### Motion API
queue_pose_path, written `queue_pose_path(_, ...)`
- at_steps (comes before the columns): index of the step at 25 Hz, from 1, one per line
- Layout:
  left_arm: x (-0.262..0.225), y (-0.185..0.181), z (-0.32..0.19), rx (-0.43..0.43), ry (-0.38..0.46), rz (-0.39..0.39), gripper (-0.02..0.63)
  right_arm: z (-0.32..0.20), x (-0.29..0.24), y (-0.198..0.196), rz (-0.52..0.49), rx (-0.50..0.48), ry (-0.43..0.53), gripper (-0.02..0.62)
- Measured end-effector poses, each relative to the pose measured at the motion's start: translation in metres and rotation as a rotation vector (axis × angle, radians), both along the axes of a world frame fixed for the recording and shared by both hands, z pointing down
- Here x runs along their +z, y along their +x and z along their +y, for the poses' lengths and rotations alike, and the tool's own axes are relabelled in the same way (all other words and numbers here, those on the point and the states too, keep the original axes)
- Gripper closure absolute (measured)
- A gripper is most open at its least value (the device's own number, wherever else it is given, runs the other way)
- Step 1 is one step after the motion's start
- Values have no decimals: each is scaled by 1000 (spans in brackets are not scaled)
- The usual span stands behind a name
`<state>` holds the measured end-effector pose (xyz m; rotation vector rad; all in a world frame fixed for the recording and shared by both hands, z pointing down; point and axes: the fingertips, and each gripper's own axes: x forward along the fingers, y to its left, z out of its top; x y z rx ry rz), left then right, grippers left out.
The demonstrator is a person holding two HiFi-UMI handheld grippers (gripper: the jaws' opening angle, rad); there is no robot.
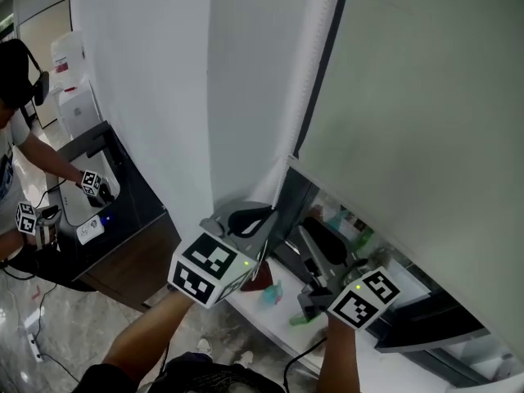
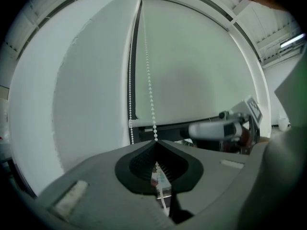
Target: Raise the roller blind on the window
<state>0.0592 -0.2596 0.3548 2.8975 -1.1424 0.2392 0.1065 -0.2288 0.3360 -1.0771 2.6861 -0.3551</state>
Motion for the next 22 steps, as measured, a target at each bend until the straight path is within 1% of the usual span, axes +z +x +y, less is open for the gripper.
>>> queue_pose_path(1,1,0,0,2,5,-5,597,-1,-18,1,-14,-2,21,499)
queue_pose_path(2,2,1,1,5,11,-10,597,-2,-34,-1,-5,-5,45,494)
queue_pose_path(6,3,4,5,20,35,-24,597,-8,-86,-25,109,-28,140,457)
queue_pose_path(9,7,3,8,29,24,-26,597,-14,-110,-41,167,-53,187,448)
queue_pose_path(13,7,2,10,30,33,-36,597,-22,-131,-55,222,-68,216,445)
queue_pose_path(14,5,2,11,29,40,-41,597,-22,-138,-57,225,-67,227,454)
queue_pose_path(17,3,1,13,27,51,-49,597,-26,-155,-62,234,-56,256,532)
queue_pose_path(19,7,-1,14,26,45,-52,597,-26,-161,-64,243,-55,266,548)
queue_pose_path(20,9,-2,14,24,41,-52,597,-26,-162,-65,252,-58,268,574)
queue_pose_path(22,12,-4,13,17,36,-50,597,-25,-160,-69,267,-71,264,584)
